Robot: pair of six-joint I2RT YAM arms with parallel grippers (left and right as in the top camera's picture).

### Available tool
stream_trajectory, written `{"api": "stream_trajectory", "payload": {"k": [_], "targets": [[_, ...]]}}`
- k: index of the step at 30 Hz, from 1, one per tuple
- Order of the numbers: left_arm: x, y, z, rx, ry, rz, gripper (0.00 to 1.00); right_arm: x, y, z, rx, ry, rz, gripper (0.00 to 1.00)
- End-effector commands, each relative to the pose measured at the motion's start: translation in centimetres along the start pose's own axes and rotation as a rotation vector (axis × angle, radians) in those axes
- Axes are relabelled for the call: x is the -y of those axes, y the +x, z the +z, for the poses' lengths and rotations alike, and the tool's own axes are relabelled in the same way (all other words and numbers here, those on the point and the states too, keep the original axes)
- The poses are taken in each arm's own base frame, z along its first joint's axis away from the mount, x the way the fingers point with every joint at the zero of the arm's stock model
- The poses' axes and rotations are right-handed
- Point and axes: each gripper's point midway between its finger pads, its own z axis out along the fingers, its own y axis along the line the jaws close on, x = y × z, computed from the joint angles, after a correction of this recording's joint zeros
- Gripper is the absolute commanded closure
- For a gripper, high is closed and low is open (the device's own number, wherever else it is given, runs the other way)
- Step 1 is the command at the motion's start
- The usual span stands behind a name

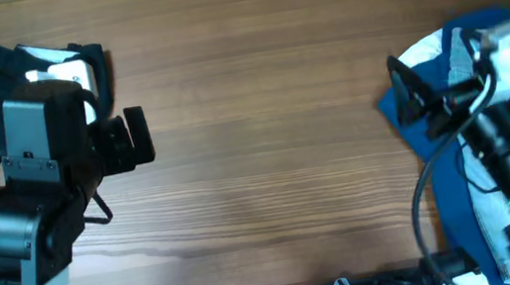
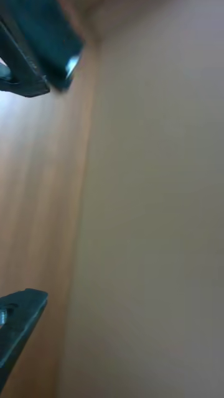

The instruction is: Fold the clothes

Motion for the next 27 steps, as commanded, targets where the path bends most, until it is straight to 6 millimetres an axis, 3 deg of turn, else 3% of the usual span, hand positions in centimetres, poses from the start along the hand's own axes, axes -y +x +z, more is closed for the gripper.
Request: {"api": "stream_trajectory", "payload": {"k": [1,2,5,7,14,18,21,27], "targets": [[-0.1,-0.2,-0.2,0.012,-0.010,-0.014,0.00,1.9,8.1,-0.5,-0.053,0.077,-0.024,0.00],[-0.1,-0.2,-0.2,0.012,-0.010,-0.014,0.00,1.4,11.0,-0.6,-0.034,0.042,-0.024,0.00],[-0.1,-0.2,-0.2,0.012,-0.010,-0.014,0.00,0.6,16.3,-1.1,0.035,-0.014,-0.033,0.00],[-0.1,-0.2,-0.2,0.012,-0.010,-0.014,0.00,0.4,18.2,-1.5,0.073,-0.024,-0.038,0.00],[-0.1,-0.2,-0.2,0.012,-0.010,-0.014,0.00,0.7,19.8,-0.2,0.249,-0.029,-0.042,0.00],[-0.1,-0.2,-0.2,0.012,-0.010,-0.014,0.00,0.7,20.7,0.0,0.208,-0.029,-0.026,0.00],[-0.1,-0.2,-0.2,0.012,-0.010,-0.014,0.00,0.9,22.7,0.3,0.124,-0.022,-0.013,0.00],[-0.1,-0.2,-0.2,0.012,-0.010,-0.014,0.00,0.9,23.1,0.5,0.107,-0.022,-0.011,0.00]]}}
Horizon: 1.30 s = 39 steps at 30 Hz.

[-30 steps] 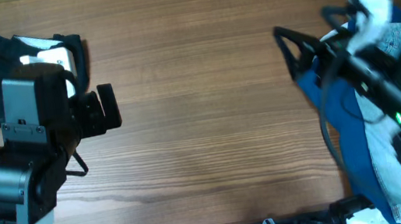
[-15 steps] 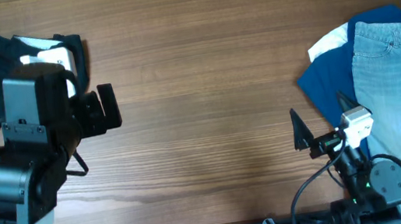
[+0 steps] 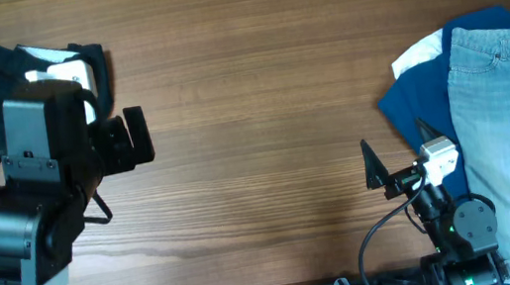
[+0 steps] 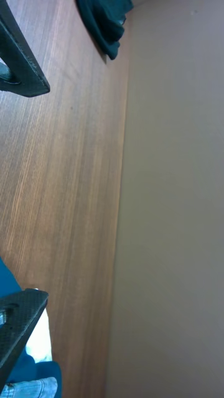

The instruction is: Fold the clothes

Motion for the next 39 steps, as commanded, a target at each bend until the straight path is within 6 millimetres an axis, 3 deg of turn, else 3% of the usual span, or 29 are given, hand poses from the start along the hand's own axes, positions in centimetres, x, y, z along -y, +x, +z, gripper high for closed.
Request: {"api": "stream_trajectory", "payload": {"k": [1,7,10,15,20,23,28,30,32,39], "targets": [[-0.1,-0.2,-0.2,0.013,-0.006,-0.011,0.00,-0.1,0.1,0.0,-0.004,-0.008,0.012,0.00],[-0.8,1.2,-1.0,-0.020,-0.023,0.014,0.00,-0.1,0.1,0.0,-0.004,-0.008,0.012,0.00],[-0.9,-2.6,-2.7,0.269,0.097,-0.117,0.00,-0.1,0.1,0.0,-0.004,-0.008,0.012,0.00],[-2.5,-0.8,-2.0,0.588,0.156,-0.189,0.00,-0.1,0.1,0.0,-0.004,-0.008,0.011,0.00],[-2.7,5.5,1.3,0.714,0.183,-0.217,0.00,-0.1,0.1,0.0,-0.004,-0.008,0.012,0.00],[-2.6,8.0,4.0,0.795,0.206,-0.237,0.00,-0.1,0.1,0.0,-0.004,-0.008,0.012,0.00],[-2.5,10.4,8.1,0.859,0.241,-0.287,0.00,-0.1,0.1,0.0,-0.004,-0.008,0.012,0.00],[-2.4,12.1,10.6,0.801,0.231,-0.289,0.00,-0.1,0.1,0.0,-0.004,-0.008,0.012,0.00],[-2.4,13.2,11.8,0.735,0.219,-0.290,0.00,-0.1,0.1,0.0,-0.004,-0.008,0.012,0.00],[-2.4,13.3,11.8,0.734,0.218,-0.289,0.00,-0.1,0.1,0.0,-0.004,-0.008,0.012,0.00]]}}
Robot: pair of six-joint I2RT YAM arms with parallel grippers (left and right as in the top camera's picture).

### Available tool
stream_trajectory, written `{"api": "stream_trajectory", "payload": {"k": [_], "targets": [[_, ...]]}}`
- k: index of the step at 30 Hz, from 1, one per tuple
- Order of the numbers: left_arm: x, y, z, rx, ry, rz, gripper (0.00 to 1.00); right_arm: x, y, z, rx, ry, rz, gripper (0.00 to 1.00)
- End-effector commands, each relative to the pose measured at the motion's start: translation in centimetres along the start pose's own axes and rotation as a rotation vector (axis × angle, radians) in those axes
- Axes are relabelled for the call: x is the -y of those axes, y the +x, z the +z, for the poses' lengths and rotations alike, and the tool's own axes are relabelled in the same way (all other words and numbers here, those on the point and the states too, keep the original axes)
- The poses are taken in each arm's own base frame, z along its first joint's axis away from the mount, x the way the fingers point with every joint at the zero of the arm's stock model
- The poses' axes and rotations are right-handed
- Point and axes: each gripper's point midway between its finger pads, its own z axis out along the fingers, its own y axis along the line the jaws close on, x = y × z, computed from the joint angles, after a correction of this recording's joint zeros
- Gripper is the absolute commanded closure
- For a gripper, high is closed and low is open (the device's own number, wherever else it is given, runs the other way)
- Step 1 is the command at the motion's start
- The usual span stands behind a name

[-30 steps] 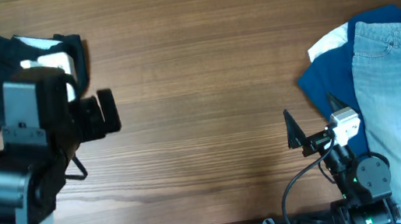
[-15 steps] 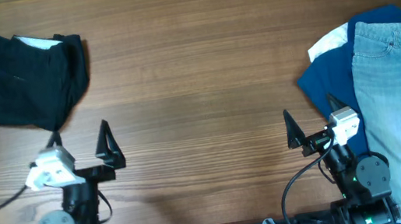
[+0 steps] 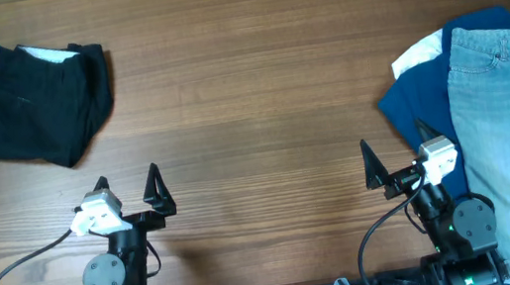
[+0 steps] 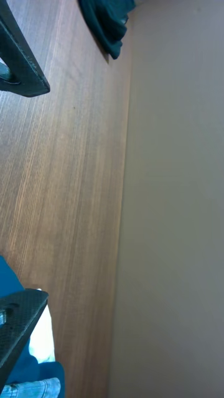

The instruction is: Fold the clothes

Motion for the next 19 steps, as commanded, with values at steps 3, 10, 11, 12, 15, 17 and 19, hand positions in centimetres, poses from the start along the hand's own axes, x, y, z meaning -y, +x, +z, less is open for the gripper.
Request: {"api": "stream_trajectory", "payload": {"k": [3,10,11,12,15,17,19], "targets": [[-0.06,0.04,-0.02,0.003,0.002,-0.013,0.00,-0.10,-0.17,-0.03,0.008,-0.008,0.010,0.00],[-0.06,0.04,-0.02,0.003,0.002,-0.013,0.00,-0.10,-0.18,-0.03,0.008,-0.008,0.010,0.00],[-0.06,0.04,-0.02,0.003,0.002,-0.013,0.00,-0.10,-0.17,-0.03,0.008,-0.008,0.010,0.00],[-0.06,0.04,-0.02,0.003,0.002,-0.013,0.00,-0.10,-0.17,-0.03,0.008,-0.008,0.010,0.00],[-0.06,0.04,-0.02,0.003,0.002,-0.013,0.00,-0.10,-0.17,-0.03,0.008,-0.008,0.010,0.00],[-0.06,0.04,-0.02,0.003,0.002,-0.013,0.00,-0.10,-0.17,-0.03,0.008,-0.008,0.010,0.00],[-0.06,0.04,-0.02,0.003,0.002,-0.013,0.00,-0.10,-0.17,-0.03,0.008,-0.008,0.010,0.01]]}}
